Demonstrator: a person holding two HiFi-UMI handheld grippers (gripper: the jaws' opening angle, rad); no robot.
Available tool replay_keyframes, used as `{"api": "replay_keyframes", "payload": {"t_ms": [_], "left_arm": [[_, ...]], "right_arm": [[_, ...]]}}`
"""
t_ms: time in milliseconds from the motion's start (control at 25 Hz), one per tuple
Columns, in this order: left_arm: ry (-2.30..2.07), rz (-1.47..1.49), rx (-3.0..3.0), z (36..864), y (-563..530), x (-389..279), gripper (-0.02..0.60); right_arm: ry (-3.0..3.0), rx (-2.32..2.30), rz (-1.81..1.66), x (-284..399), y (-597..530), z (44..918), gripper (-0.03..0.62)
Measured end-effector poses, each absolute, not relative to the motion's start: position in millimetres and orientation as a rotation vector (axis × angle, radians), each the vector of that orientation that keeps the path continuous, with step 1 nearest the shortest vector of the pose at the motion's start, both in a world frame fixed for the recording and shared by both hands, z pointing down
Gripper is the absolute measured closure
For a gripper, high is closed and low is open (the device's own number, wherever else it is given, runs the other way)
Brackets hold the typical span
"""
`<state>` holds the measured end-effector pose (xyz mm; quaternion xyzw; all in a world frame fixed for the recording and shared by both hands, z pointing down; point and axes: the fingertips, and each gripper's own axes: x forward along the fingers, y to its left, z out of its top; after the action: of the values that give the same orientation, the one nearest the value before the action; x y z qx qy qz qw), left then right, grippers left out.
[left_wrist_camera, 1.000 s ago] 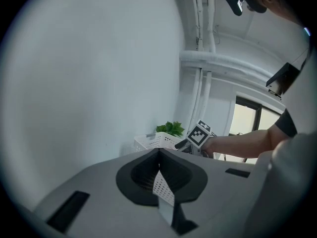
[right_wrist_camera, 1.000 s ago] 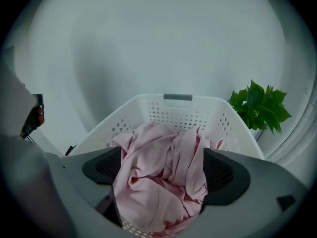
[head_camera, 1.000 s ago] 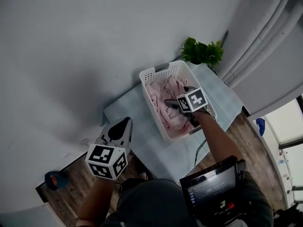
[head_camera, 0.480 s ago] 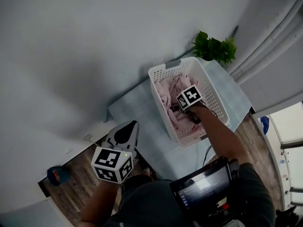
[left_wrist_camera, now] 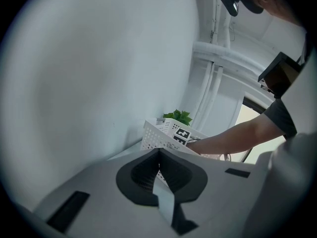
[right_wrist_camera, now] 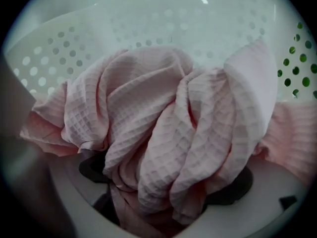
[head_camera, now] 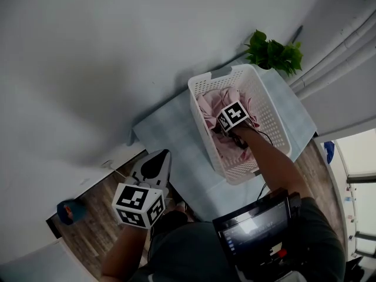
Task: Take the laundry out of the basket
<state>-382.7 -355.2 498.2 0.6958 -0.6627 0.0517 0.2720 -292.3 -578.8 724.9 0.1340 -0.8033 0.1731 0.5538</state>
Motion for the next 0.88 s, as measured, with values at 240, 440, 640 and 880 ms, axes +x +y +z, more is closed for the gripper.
{"api": "replay_keyframes", "payload": {"t_ms": [240, 440, 640, 880], "left_arm": [[-1.784, 0.14, 1.853, 504, -353, -386, 0.572], [-1.797, 0.132, 1.856, 499, -351, -388, 0.572], [-1.816, 0.128, 1.86, 492, -346, -389, 0.572], [-1.861, 0.11, 1.879, 471, -340, -389, 0.572]], "right_arm": [[-1.926, 0.293, 0.349, -300, -576, 720, 0.218], [-1.971, 0.306, 0.412, -304, -569, 715, 0.327], [-2.003, 0.308, 0.53, -306, -564, 708, 0.372], [-2.092, 0.317, 0.578, -304, -569, 673, 0.376]]}}
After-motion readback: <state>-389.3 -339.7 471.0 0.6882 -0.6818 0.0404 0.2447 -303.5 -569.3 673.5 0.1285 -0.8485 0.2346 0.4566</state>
